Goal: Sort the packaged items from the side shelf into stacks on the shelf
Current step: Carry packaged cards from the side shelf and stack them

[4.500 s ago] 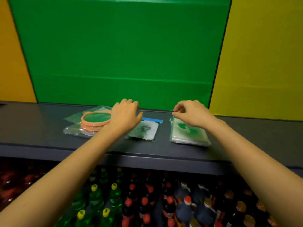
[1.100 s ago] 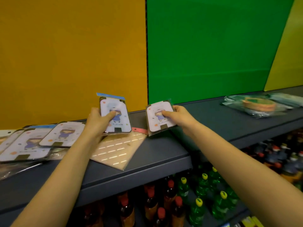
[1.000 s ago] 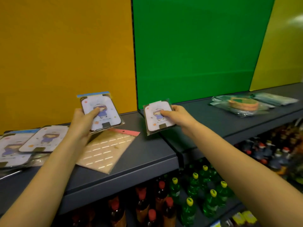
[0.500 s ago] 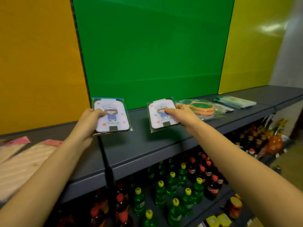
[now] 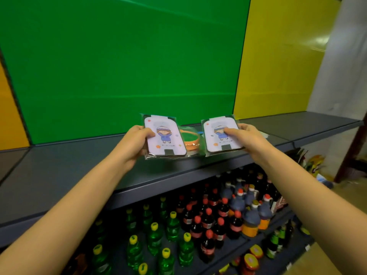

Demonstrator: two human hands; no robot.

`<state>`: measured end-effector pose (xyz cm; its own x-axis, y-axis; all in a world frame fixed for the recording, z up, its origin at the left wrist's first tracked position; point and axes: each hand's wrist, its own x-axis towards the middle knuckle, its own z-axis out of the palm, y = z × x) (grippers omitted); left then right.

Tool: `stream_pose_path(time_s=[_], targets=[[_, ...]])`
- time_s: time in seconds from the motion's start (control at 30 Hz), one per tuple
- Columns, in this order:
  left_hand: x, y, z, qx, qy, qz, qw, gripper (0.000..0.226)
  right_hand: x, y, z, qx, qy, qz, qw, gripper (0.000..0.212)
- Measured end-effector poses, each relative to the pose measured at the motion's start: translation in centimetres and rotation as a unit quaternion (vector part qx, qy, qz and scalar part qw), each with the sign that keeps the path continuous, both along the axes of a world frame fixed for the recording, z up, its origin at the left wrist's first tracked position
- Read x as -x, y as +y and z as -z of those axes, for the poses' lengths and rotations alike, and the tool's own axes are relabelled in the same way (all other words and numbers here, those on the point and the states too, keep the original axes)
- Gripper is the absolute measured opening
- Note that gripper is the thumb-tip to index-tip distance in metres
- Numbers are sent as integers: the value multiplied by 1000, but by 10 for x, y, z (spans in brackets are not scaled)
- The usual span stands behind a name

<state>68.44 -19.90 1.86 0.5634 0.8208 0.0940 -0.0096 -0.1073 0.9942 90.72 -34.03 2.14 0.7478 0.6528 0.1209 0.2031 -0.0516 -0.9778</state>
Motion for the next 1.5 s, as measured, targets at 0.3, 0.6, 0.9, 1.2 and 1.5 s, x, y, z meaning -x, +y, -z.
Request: stream_pose_path(time_s=[0.3,0.6,0.9,1.2,1.5], targets=[[-137,2,-14,-45,42,56,997,20,-112,-19,0,-20,3,23,1000,19],[-236,31,-9,-39,135,93,986,17,-192,2,-6,-11,-17,-3,1000,29],[-266,35,2,-35,223,27,974,12,-214,53,4,26,-34,-99,994,30],[-261,25,7,-145,360,-50,920,20,-220,91,8,85,-67,-204,973,20],[-229,-12,-3,-400,396,-269,781,32,-205,115,24,147,-93,-313,934,12]])
